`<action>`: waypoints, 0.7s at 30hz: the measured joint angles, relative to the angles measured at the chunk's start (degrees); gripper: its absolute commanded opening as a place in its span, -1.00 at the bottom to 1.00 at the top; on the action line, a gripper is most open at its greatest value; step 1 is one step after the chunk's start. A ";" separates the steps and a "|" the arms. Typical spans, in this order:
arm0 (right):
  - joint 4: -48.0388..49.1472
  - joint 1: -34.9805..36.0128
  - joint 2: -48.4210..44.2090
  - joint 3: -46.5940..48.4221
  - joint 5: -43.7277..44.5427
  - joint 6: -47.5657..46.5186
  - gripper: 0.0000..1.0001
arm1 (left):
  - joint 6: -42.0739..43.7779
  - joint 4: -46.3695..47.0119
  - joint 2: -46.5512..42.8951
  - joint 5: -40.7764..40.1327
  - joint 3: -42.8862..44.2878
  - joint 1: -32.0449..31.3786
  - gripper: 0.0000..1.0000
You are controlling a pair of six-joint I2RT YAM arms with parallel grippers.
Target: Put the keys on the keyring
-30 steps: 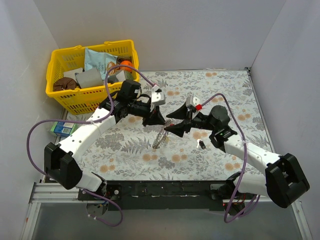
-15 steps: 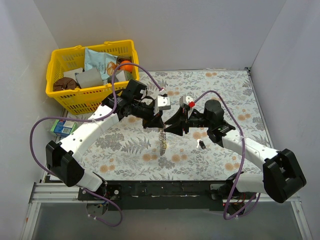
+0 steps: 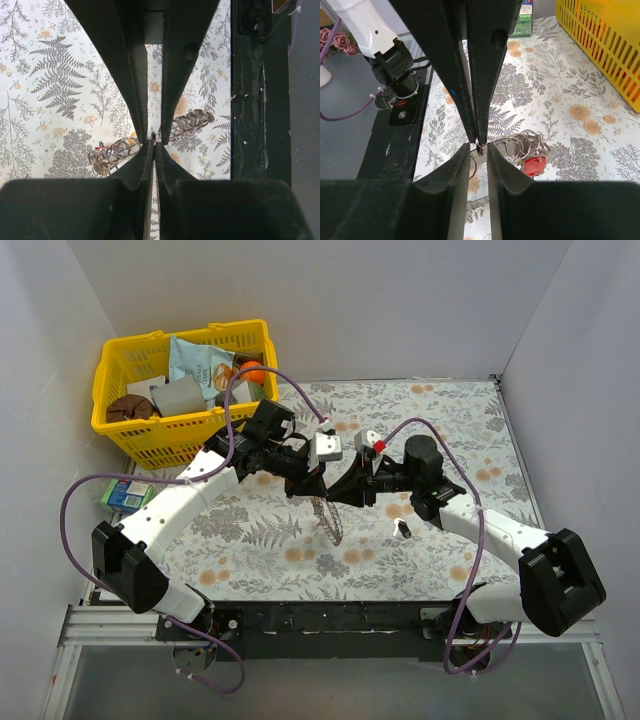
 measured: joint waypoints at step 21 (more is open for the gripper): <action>0.50 -0.09 2.03 0.44 -0.70 1.92 -0.97 | -3.91 7.52 -1.68 -3.34 -0.57 -0.61 0.30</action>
